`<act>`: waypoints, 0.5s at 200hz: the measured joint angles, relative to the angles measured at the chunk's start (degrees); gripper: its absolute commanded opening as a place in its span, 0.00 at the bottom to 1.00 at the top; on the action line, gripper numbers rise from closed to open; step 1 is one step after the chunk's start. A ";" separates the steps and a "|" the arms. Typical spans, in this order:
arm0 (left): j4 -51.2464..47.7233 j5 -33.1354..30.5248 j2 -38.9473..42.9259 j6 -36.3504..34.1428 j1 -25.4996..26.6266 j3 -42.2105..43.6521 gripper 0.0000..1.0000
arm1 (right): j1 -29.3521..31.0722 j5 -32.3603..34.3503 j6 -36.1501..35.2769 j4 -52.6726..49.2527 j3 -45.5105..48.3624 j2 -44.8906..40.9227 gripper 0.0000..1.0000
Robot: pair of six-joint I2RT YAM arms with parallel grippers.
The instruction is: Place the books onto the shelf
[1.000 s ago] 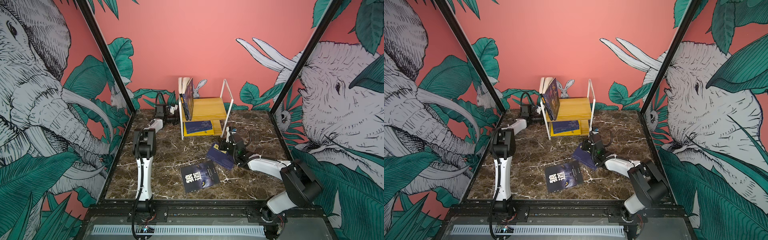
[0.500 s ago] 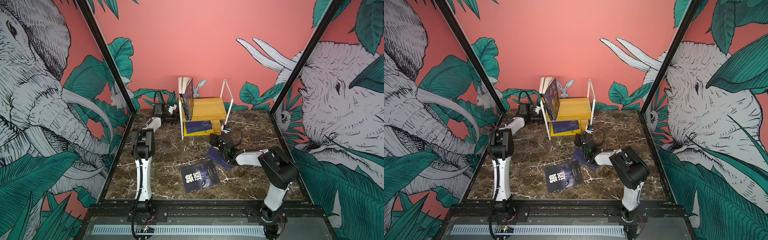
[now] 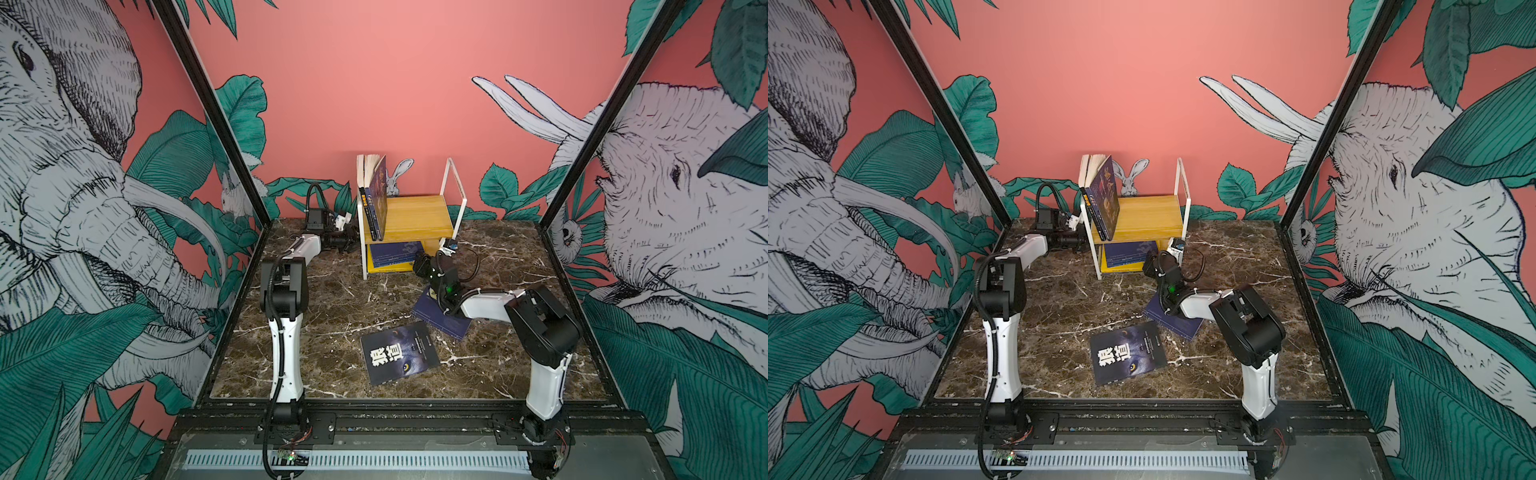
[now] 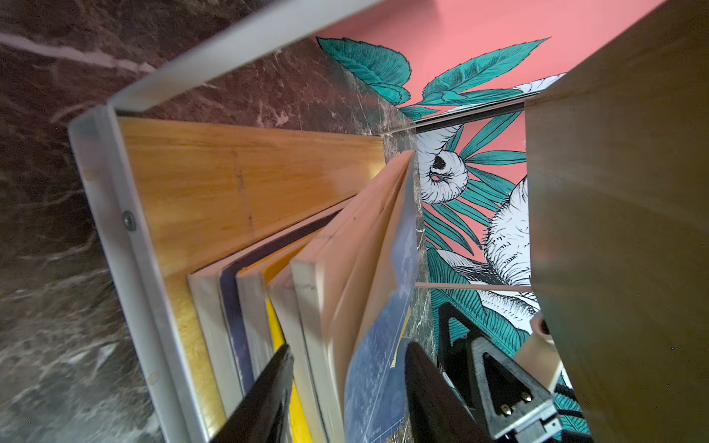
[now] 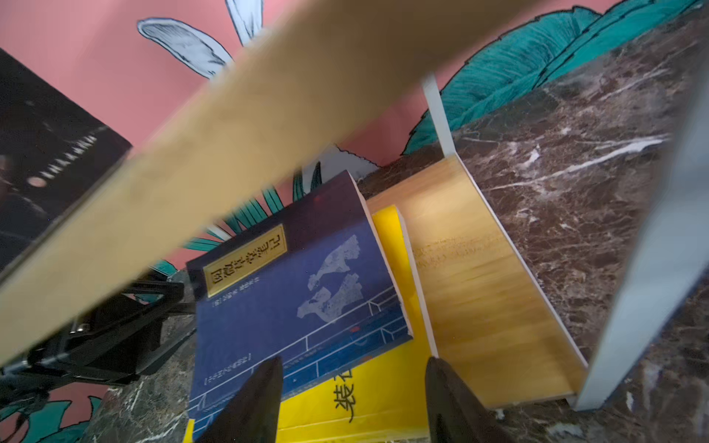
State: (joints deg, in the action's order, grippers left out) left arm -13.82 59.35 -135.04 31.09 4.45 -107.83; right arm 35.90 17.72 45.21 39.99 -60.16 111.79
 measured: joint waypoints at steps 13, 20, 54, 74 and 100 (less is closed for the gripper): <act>0.02 0.04 0.00 -0.02 0.02 -0.02 0.49 | 0.00 0.35 0.31 -0.02 -0.79 1.64 0.59; 0.02 0.02 0.00 0.00 0.02 -0.02 0.49 | 0.00 0.39 0.57 -0.04 -0.98 2.10 0.56; -0.02 0.02 -0.02 -0.02 0.09 -0.04 0.48 | 0.02 -0.02 1.77 0.87 5.55 -2.40 0.35; -0.02 0.02 -0.02 0.17 0.17 -0.04 0.48 | -0.37 -0.11 2.01 -1.09 16.02 -12.39 0.18; -0.02 0.02 -0.02 0.37 0.35 -0.15 0.48 | -6.25 -5.05 1.29 -12.70 20.31 -25.92 0.04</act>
State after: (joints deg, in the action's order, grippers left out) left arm -13.85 59.37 -135.06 31.46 4.80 -107.98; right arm 29.65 12.67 46.50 27.29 -39.86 85.86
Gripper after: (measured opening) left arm 0.485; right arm 0.083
